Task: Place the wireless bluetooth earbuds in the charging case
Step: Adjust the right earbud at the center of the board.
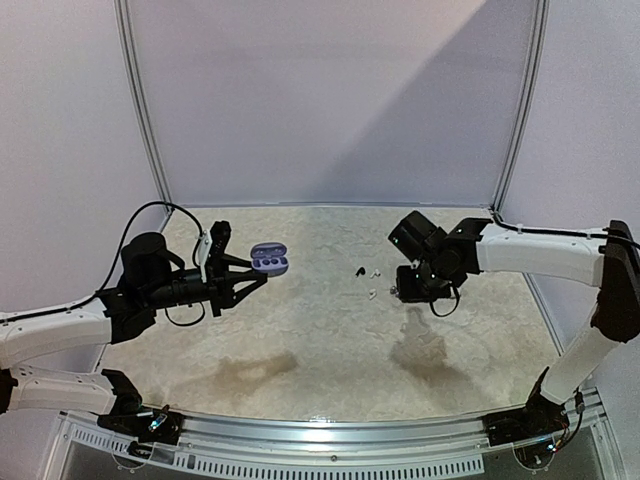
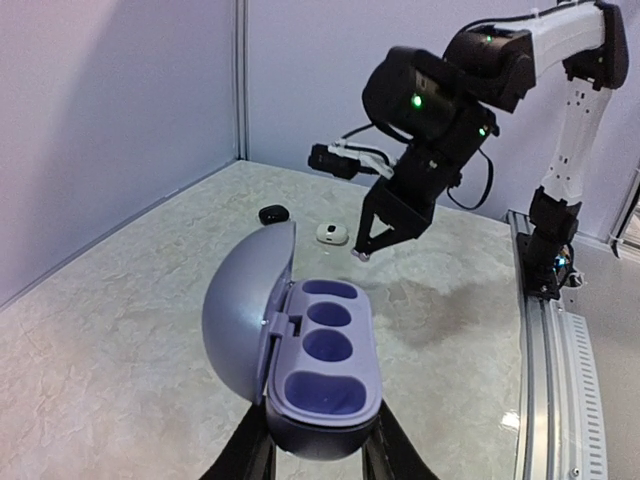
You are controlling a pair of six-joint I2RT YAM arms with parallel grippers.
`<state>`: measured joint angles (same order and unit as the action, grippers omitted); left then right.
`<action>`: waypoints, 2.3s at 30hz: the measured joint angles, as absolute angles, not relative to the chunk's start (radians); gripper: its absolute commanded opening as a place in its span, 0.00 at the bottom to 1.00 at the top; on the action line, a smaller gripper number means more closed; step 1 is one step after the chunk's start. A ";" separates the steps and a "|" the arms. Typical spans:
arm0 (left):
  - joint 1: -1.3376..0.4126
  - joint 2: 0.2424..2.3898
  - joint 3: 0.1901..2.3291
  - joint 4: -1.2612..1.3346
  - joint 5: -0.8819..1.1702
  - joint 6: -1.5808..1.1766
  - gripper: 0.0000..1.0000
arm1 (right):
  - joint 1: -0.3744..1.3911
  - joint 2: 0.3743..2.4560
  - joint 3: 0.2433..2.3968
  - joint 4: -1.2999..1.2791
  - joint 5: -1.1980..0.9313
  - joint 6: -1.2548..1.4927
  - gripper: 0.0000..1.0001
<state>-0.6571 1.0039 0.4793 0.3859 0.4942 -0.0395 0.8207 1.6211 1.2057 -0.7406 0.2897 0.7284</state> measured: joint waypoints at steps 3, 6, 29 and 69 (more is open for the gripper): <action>-0.657 1.004 0.475 0.387 0.488 -0.043 0.00 | 0.835 1.641 1.134 -0.755 0.273 0.844 0.05; -0.657 1.004 0.475 0.387 0.485 -0.046 0.00 | 0.843 1.665 1.090 -0.773 0.253 0.928 0.05; -0.657 0.986 0.457 0.389 0.485 -0.030 0.00 | 0.853 1.754 1.036 -0.765 0.157 1.037 0.26; -0.657 0.986 0.465 0.327 0.490 0.025 0.00 | 0.675 1.823 1.261 -0.892 -0.161 -0.113 0.30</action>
